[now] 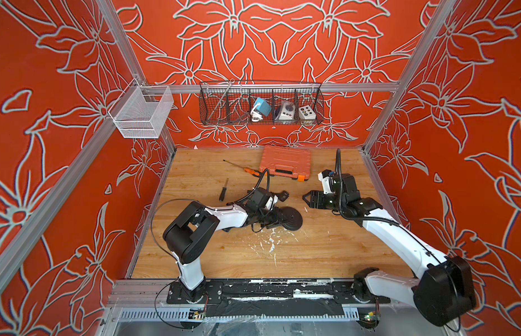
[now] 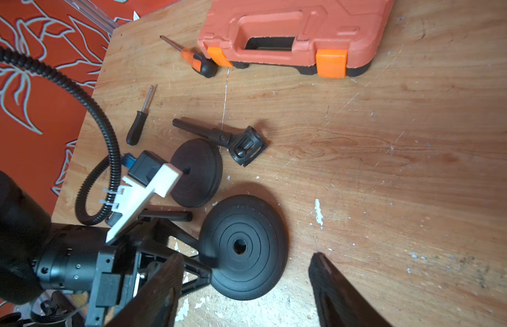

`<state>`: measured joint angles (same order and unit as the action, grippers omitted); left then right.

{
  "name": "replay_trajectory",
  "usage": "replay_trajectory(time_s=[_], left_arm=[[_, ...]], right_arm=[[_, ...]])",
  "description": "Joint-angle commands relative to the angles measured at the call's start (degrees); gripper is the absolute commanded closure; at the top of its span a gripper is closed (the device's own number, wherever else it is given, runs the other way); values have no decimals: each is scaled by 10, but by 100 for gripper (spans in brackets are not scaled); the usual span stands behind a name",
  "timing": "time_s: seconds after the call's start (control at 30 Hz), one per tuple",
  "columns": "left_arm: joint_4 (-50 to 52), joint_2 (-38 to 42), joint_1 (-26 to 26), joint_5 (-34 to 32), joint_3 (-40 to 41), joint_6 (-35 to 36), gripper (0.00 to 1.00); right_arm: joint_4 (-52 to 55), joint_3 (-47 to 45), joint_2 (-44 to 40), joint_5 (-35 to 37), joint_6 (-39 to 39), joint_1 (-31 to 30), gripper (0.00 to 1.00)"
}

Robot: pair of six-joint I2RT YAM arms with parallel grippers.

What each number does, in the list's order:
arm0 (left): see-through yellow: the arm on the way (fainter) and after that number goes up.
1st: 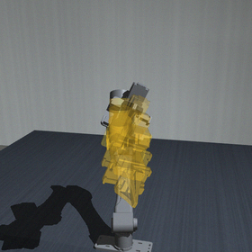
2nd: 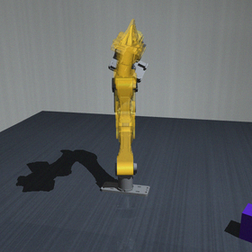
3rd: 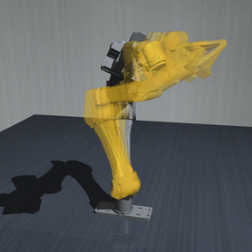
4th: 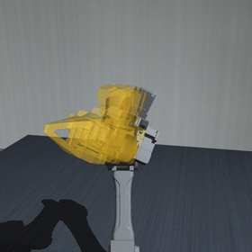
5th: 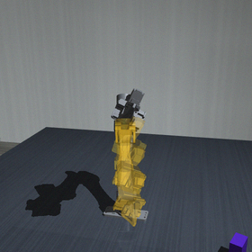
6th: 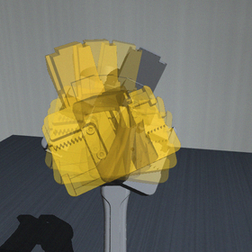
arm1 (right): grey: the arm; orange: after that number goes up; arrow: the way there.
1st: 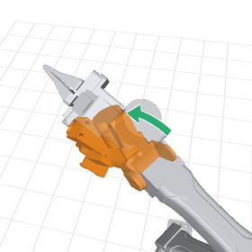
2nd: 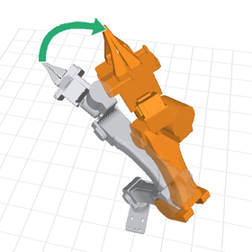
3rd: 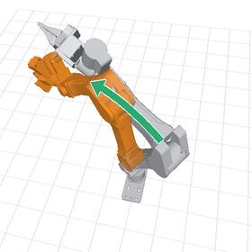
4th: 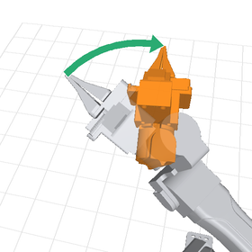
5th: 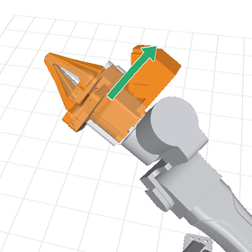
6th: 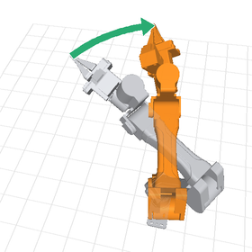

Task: Assemble a microphone stand
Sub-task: Place the microphone stand base at the center of the board.

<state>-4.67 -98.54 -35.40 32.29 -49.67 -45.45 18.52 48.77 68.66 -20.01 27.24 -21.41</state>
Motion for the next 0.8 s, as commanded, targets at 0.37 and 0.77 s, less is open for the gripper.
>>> replay_trajectory(time_s=[0.37,0.77], left_arm=[[195,210,65,-154,59,160,42],[182,298,70,-228,107,190,41]], right_arm=[[-2,45,95,-30,-60,-9,41],[30,178,251,-25,-229,-43,27]])
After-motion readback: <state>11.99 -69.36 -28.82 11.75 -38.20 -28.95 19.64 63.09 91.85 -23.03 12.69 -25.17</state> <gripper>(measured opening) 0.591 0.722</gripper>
